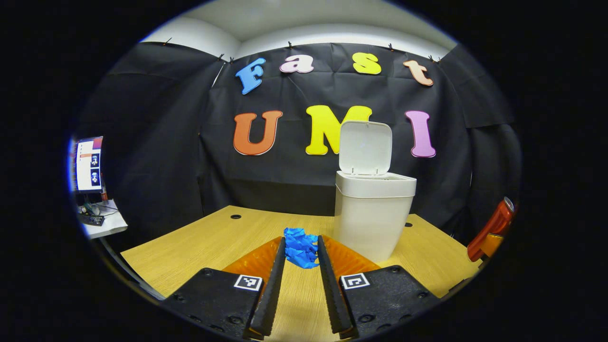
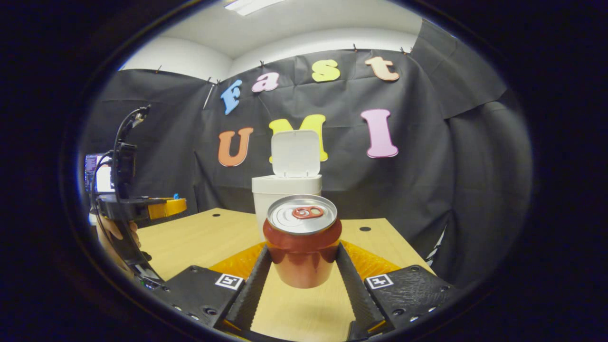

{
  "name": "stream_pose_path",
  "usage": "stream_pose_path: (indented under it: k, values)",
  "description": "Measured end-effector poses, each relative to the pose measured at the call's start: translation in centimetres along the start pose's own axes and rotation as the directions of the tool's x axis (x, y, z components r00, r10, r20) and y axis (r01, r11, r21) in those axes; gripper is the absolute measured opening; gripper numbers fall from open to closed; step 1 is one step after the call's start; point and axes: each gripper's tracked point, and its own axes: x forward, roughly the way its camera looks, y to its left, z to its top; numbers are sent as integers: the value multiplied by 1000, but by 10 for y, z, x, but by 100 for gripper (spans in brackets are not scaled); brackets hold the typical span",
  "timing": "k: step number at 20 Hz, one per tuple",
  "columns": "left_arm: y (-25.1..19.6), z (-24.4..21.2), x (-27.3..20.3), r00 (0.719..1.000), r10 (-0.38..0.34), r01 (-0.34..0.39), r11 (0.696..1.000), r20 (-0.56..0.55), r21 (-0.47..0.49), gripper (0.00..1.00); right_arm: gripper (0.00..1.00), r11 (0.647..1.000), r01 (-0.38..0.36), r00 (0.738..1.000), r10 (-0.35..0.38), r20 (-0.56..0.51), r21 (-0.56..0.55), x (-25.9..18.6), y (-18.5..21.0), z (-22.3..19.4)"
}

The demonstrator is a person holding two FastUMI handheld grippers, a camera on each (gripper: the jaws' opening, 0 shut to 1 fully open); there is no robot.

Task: Press the lid of the desktop garbage bin to open it, pick up the crumpled paper on the desktop and throw it into the bin, then pick up the pop can on the desktop and drop it into the bin, and finally close the garbage bin lid.

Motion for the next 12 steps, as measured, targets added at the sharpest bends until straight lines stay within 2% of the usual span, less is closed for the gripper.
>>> stream_pose_path:
  k: [1,6,10,12]
  values:
    - [-1,9,3,1000,-4,4,1000,13,-7,46,78,1000,-2,1000,2,1,4,-1,-1,0]
    - [-19,53,38,996,-22,22,1000,83,8,46,78,1000,-7,1000,7,1,4,-1,-4,-7]
    - [-30,101,67,985,-28,25,999,172,21,46,79,999,-42,999,42,-22,19,2,-1,-16]
    - [-47,126,80,977,-61,54,998,206,43,46,79,999,-40,999,40,-19,27,4,-6,-17]
